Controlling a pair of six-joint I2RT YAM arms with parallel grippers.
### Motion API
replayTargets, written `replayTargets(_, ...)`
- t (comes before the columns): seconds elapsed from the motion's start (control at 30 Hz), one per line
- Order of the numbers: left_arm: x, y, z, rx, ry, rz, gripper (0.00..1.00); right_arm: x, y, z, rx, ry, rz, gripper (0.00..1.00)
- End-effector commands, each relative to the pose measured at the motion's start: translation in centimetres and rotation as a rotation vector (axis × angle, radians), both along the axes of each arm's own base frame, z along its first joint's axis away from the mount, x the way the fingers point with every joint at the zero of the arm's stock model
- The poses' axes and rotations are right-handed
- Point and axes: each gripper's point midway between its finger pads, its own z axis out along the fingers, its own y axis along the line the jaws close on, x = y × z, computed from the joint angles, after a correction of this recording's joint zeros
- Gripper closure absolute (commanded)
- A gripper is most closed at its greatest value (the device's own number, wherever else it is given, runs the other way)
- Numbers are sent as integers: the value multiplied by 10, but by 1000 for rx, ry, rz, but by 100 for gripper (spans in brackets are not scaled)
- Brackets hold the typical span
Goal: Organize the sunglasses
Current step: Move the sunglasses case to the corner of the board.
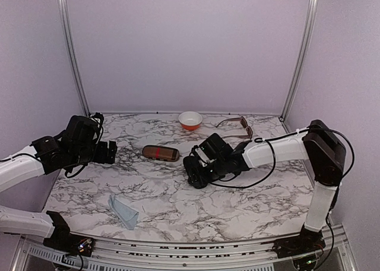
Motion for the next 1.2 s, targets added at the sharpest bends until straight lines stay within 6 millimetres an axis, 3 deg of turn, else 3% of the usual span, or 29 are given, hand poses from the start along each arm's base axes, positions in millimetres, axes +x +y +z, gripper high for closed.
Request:
replayTargets(0.0, 0, 0, -2, 6, 2, -12, 1, 10, 18, 1, -1, -16, -13, 16)
replayTargets(0.33, 0, -5, -5, 0, 18, -28, 1, 2, 22, -22, -83, -9, 24, 44)
replayTargets(0.43, 0, -7, -7, 0, 26, -35, 1, -2, 22, -18, -85, -18, 28, 52)
replayTargets(0.6, -2, -11, -10, -15, 41, -57, 1, -18, 27, -6, -68, -10, 46, 55)
replayTargets(0.77, -3, -19, -14, -43, 66, -85, 1, -52, 40, -7, -29, 68, 52, 53)
replayTargets(0.9, -4, -28, -19, -78, 94, -109, 1, -82, 61, -3, 48, 136, 86, 39)
replayTargets(1.0, -6, -36, -24, -106, 117, -129, 1, -93, 77, 15, 151, 158, 136, 30)
replayTargets(1.17, -10, -55, -35, -170, 185, -183, 2, -95, 89, 55, 317, 130, 228, 23)
